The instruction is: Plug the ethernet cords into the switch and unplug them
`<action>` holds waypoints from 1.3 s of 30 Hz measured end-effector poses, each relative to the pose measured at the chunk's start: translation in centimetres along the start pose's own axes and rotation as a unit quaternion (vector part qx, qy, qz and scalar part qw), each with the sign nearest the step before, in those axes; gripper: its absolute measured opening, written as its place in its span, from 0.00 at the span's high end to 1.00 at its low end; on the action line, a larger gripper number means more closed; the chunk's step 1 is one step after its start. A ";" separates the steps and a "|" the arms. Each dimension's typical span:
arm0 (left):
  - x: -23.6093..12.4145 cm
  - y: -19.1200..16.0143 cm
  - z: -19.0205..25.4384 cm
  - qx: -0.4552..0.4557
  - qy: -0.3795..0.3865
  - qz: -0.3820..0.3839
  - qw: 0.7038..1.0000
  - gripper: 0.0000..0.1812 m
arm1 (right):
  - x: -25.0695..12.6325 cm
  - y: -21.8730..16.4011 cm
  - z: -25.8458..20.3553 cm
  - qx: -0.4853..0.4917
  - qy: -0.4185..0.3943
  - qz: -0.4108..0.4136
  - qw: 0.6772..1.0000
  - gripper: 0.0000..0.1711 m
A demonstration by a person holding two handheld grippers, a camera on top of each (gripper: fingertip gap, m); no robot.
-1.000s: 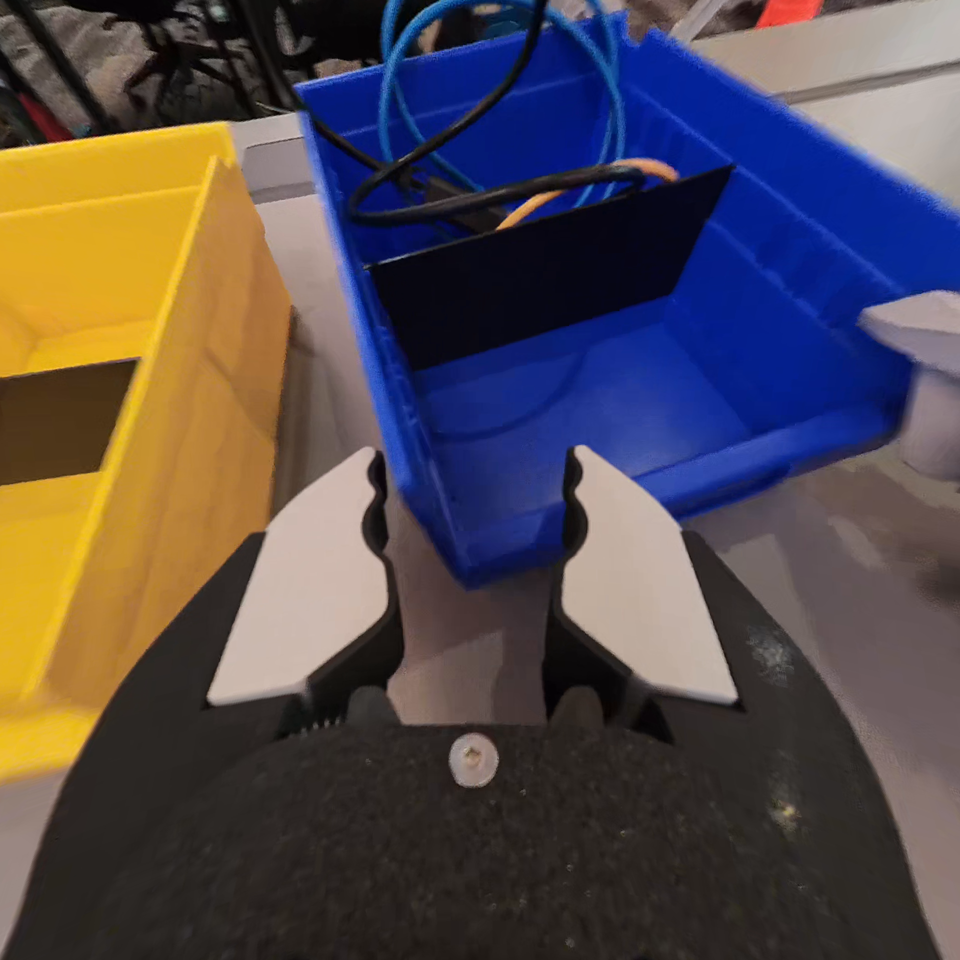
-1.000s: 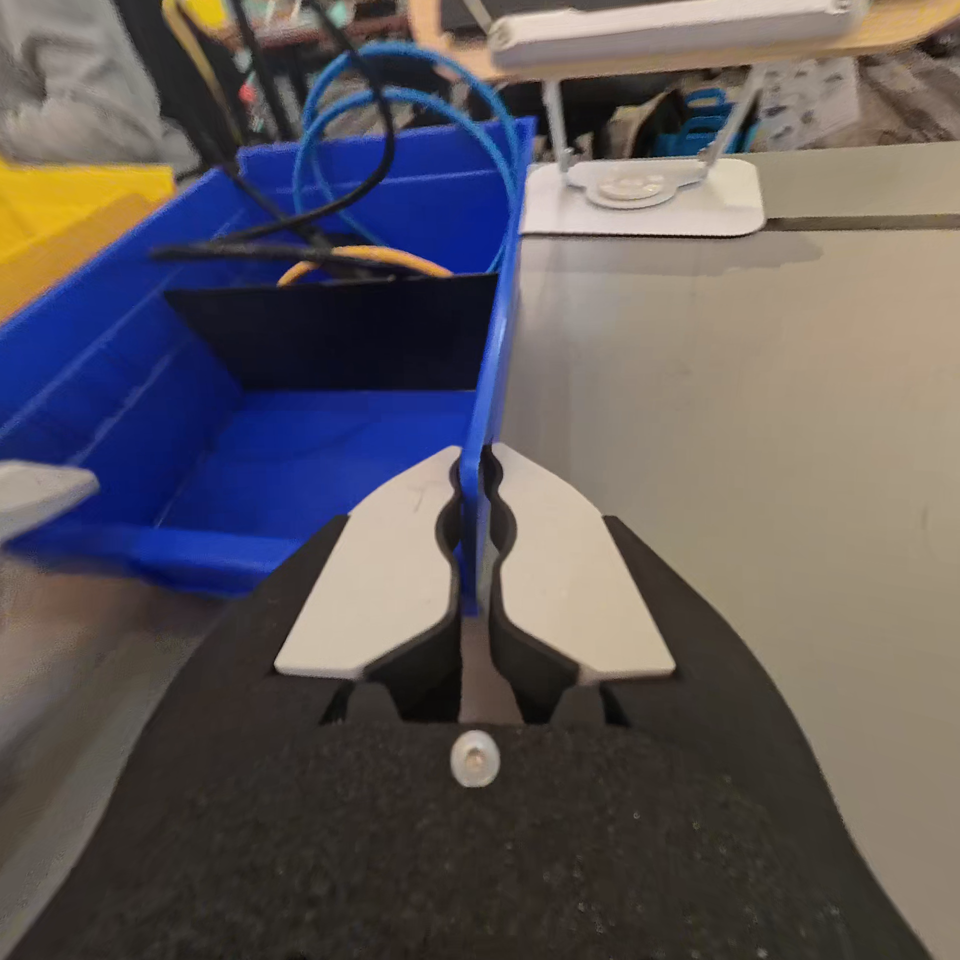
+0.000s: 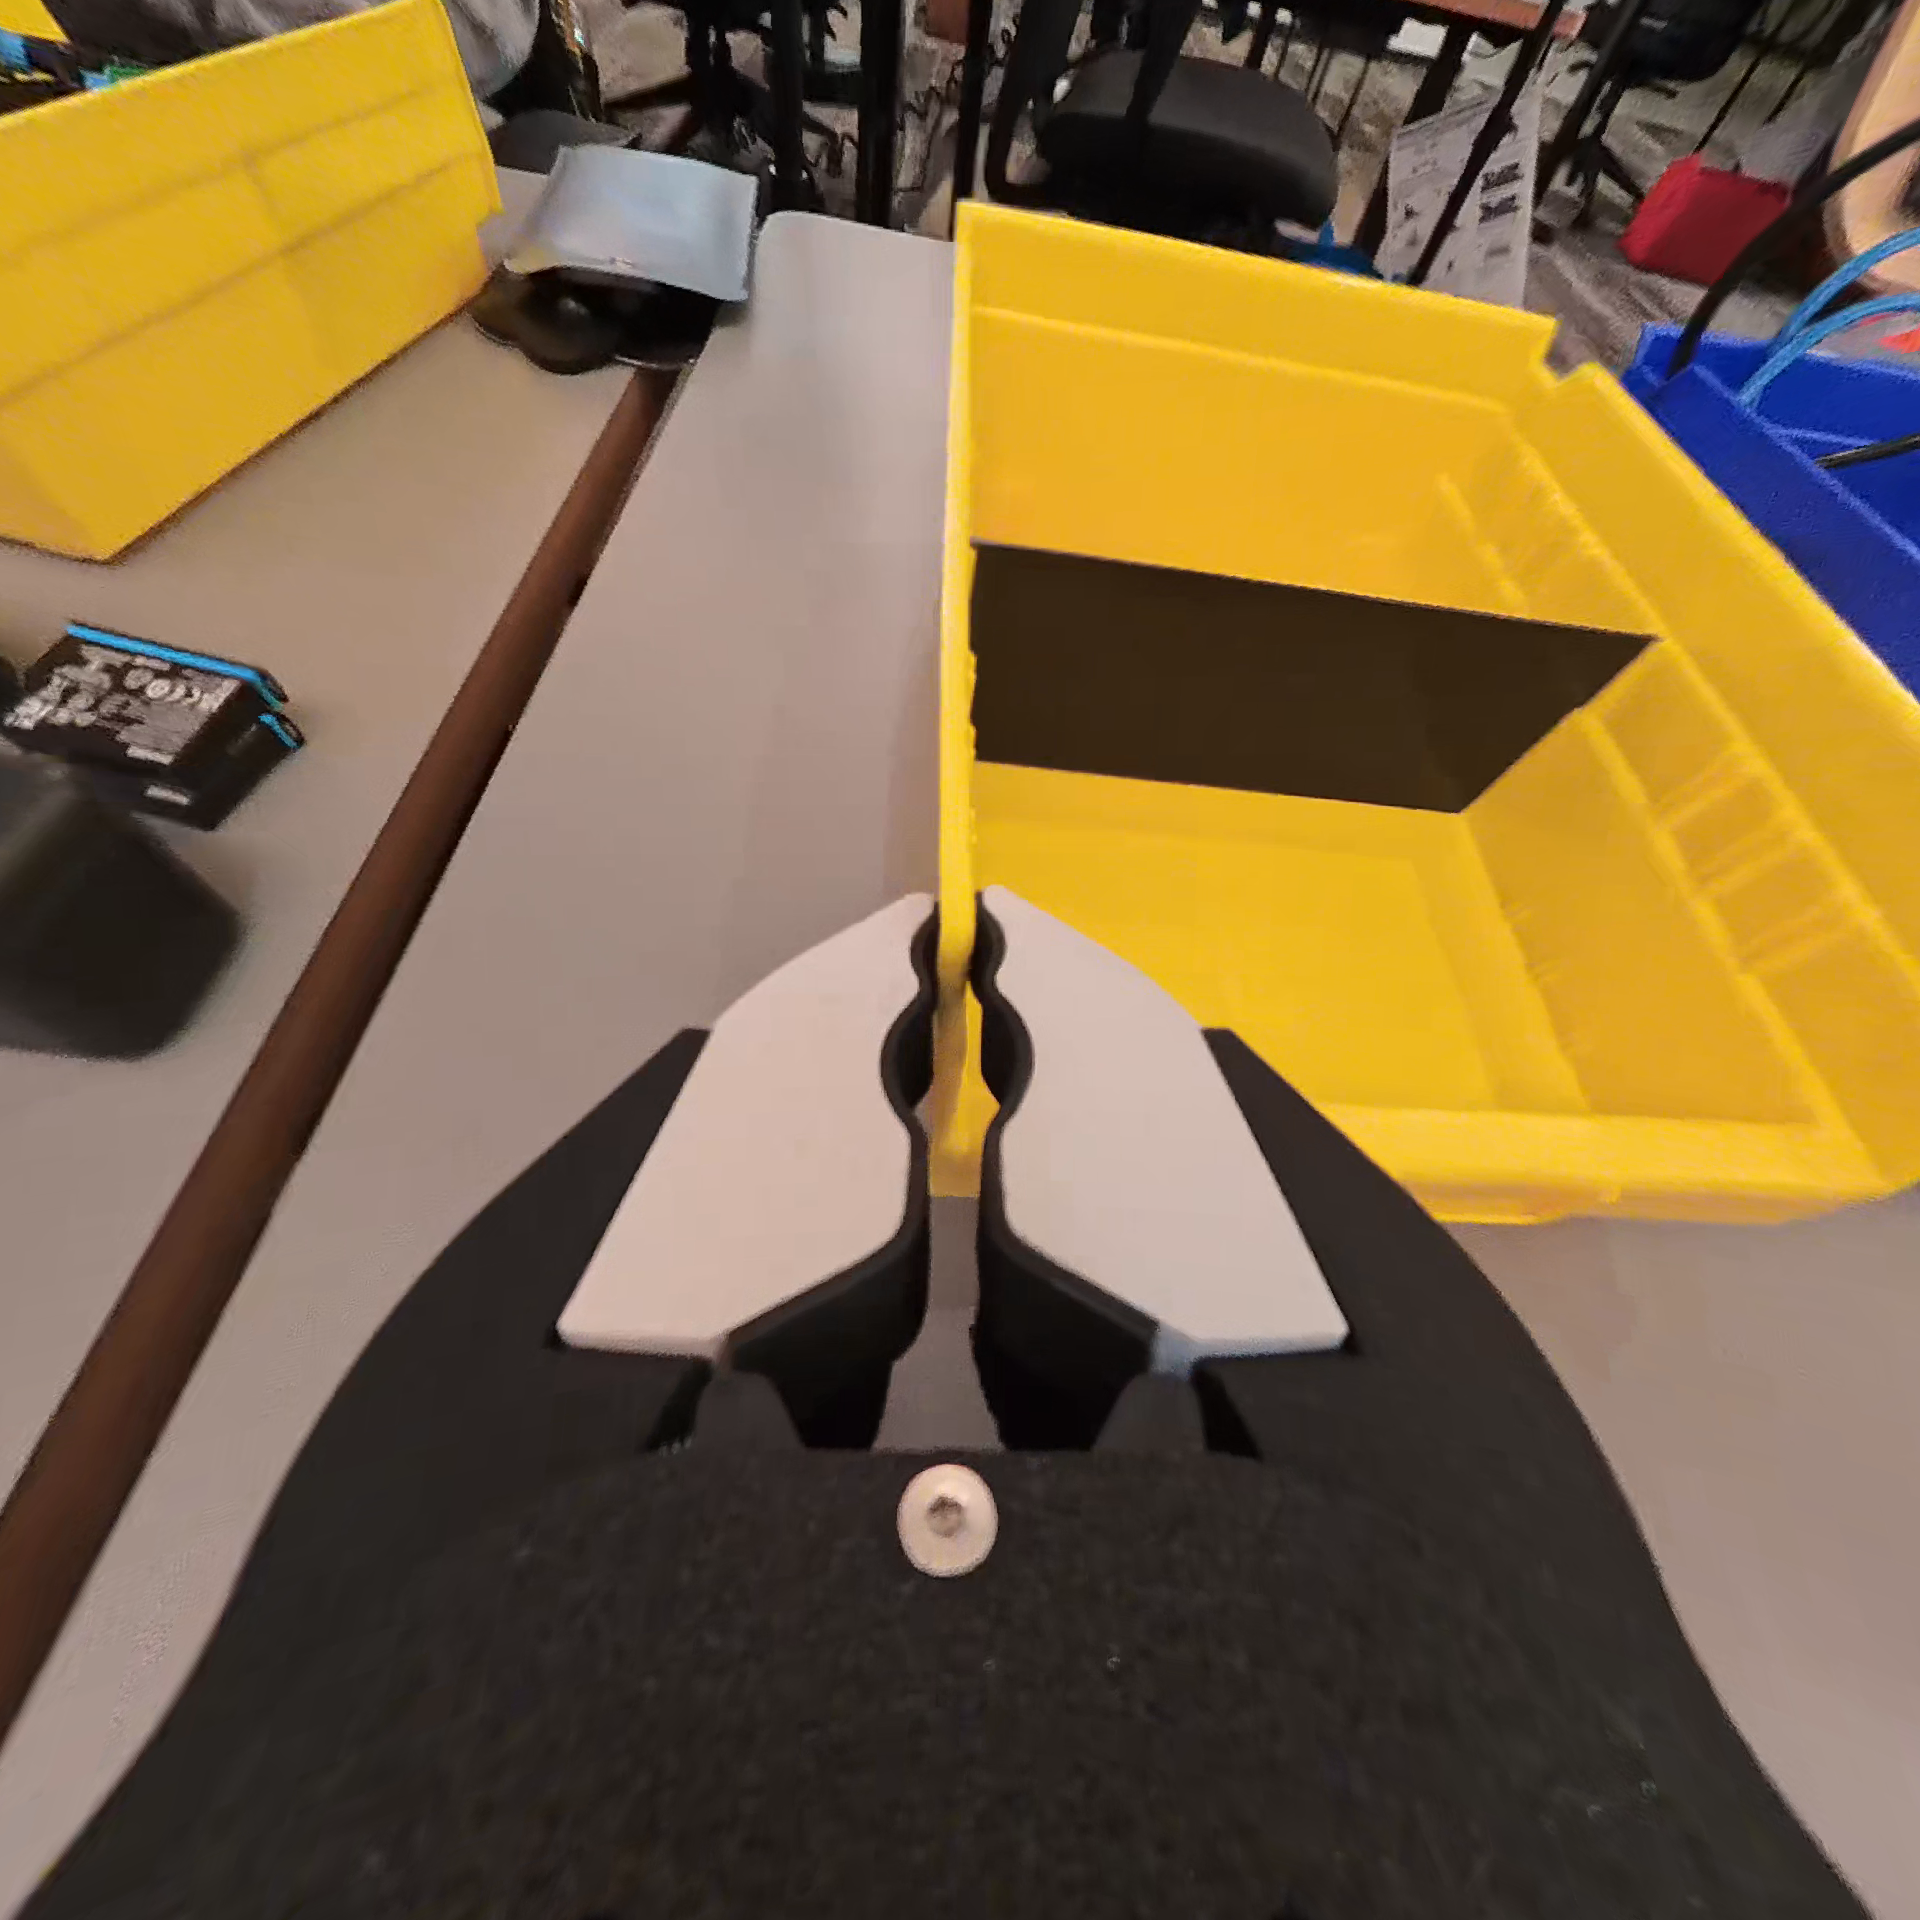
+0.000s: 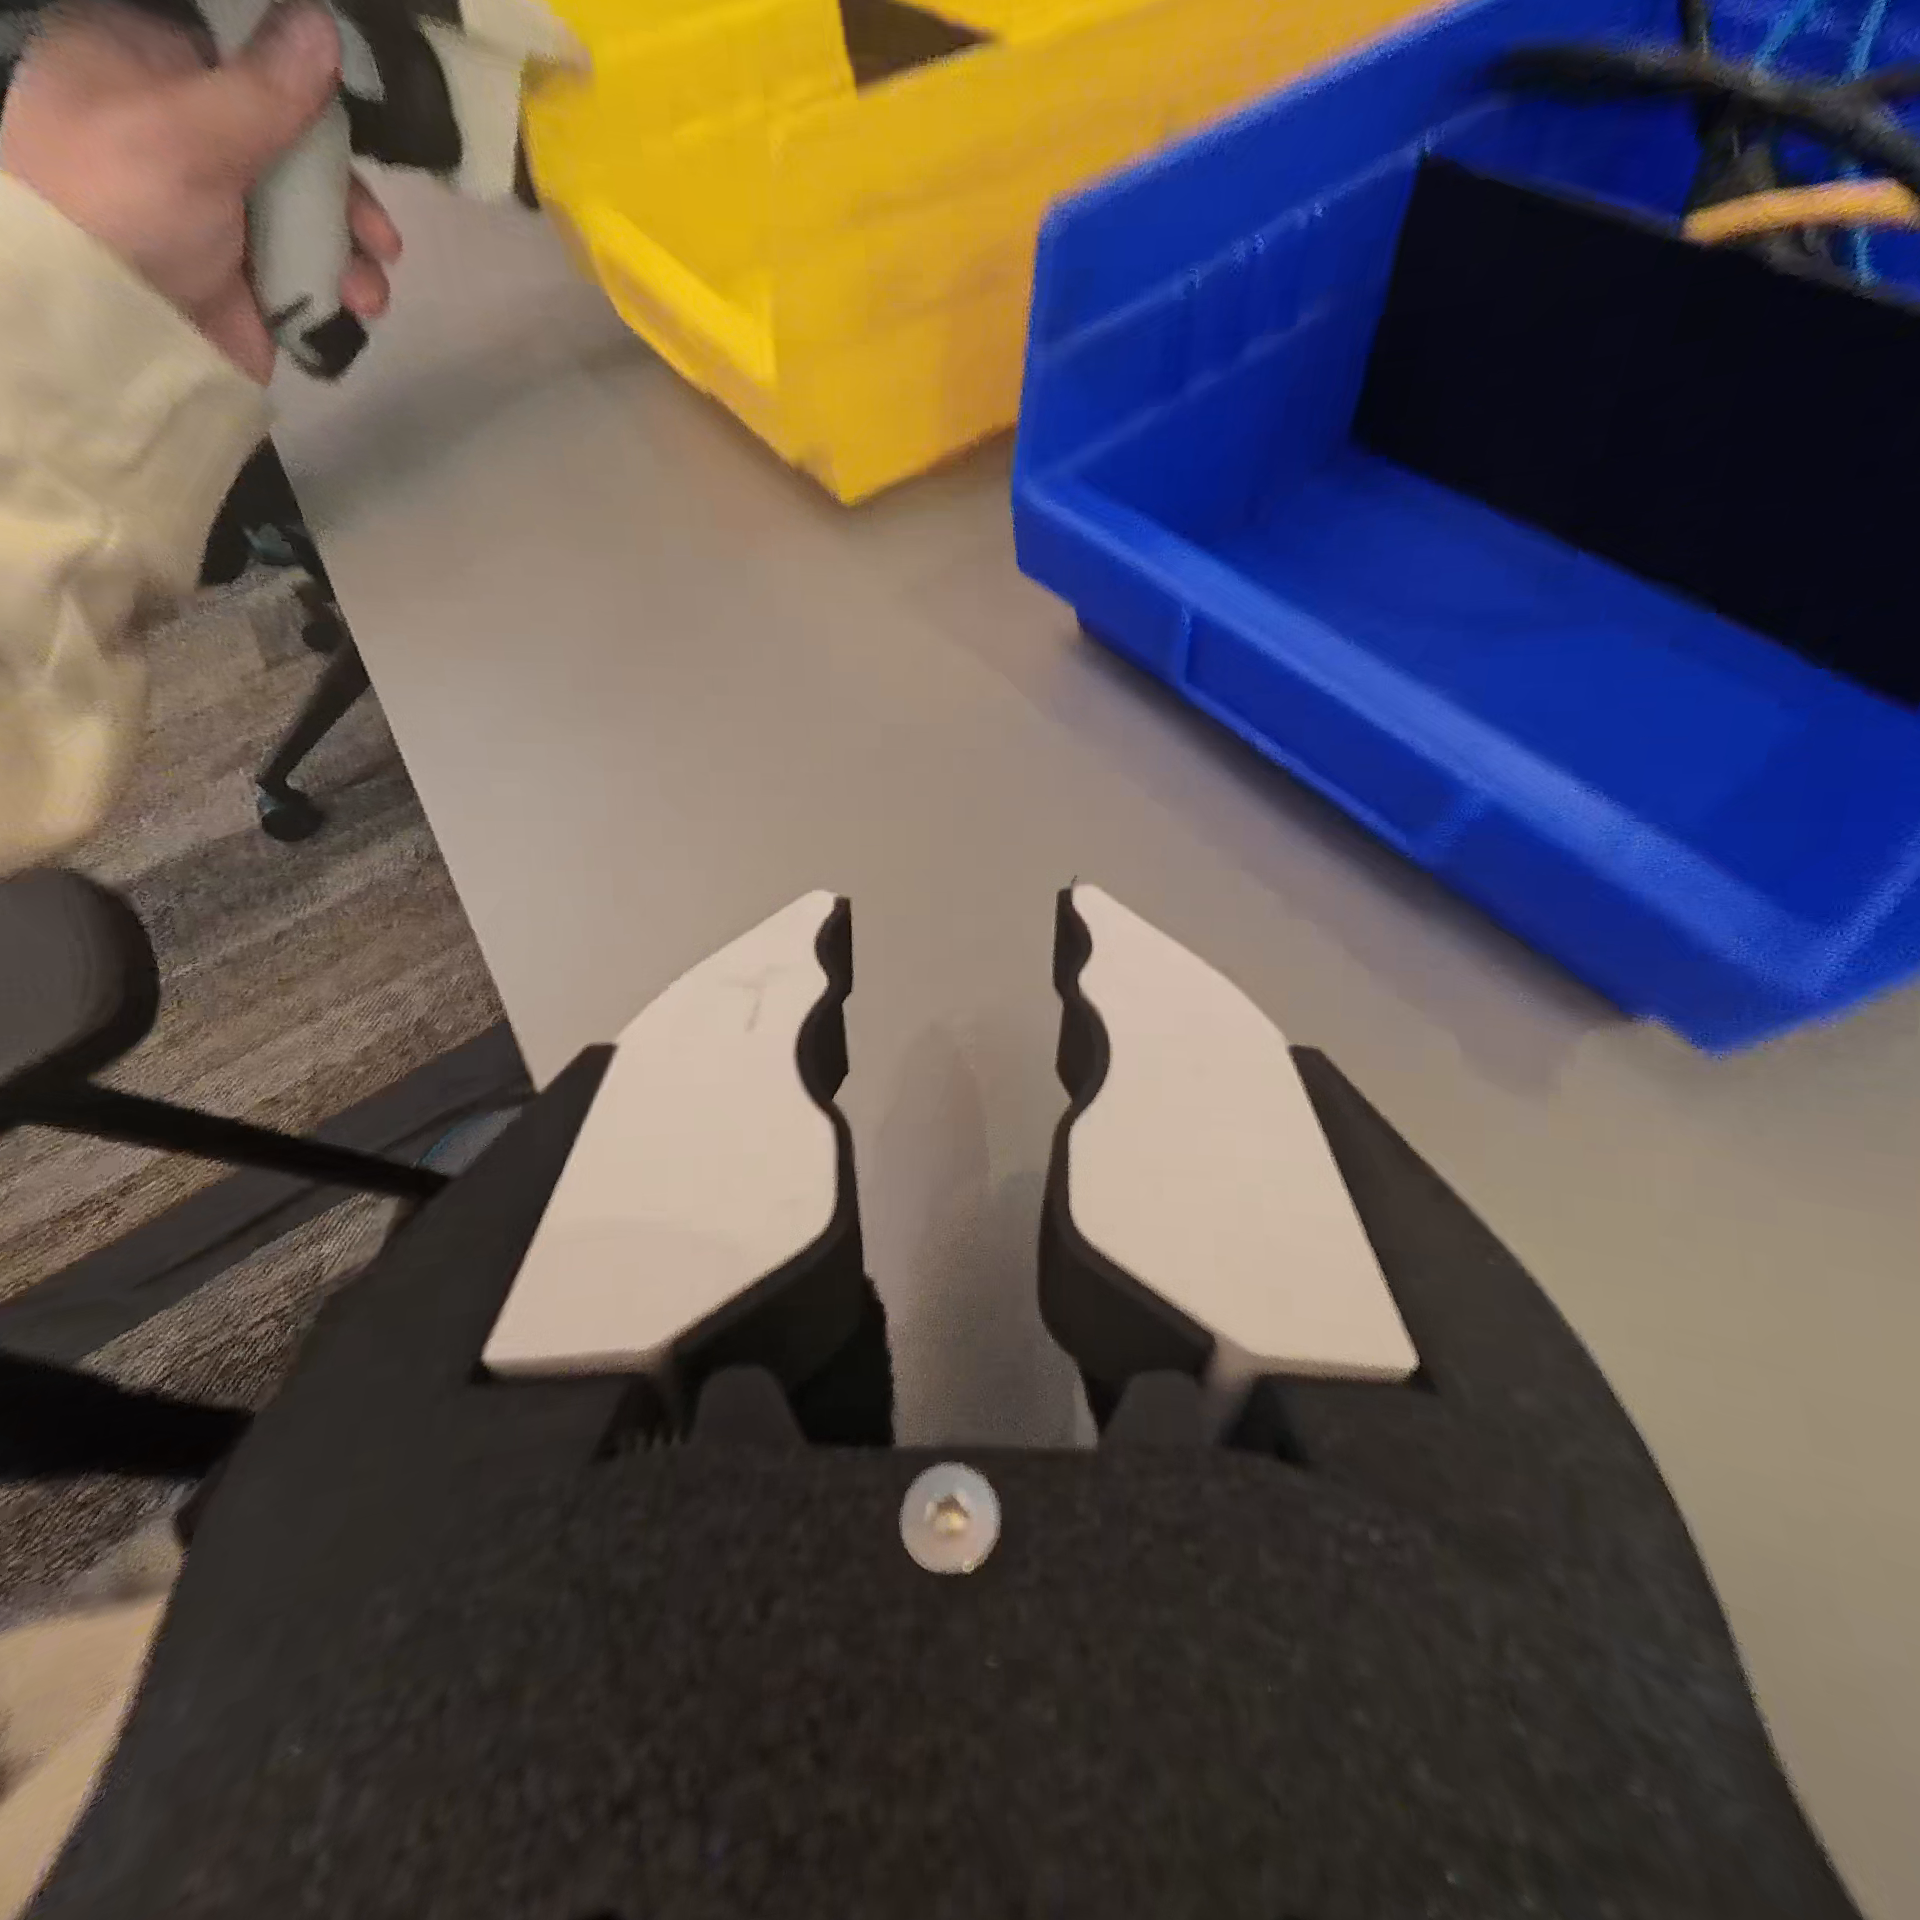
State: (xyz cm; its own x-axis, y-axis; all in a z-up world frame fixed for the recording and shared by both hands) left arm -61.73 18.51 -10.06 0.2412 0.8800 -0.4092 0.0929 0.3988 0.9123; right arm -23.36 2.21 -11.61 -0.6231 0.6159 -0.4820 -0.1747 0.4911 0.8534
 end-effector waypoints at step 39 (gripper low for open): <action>-14.5 15.4 28.6 0.139 0.061 0.184 0.971 0.96 | -10.8 16.5 5.5 0.032 -0.197 0.225 0.954 0.97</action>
State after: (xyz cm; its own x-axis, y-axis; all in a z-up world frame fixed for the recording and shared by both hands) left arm -36.11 4.54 10.32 0.1938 0.9803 -0.0386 0.2839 -0.0184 0.9587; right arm -15.35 7.02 6.54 -0.2867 0.9508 -0.1177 0.0967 0.1510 0.9838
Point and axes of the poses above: each gripper's, where its closed fingertips meet, x out along the fingers, y out of its top, z = x × y across the jaws, the point moved 4 cm from there along -x, back along the fingers, and after that the axes turned 8 degrees about x, right-handed, at the moved point
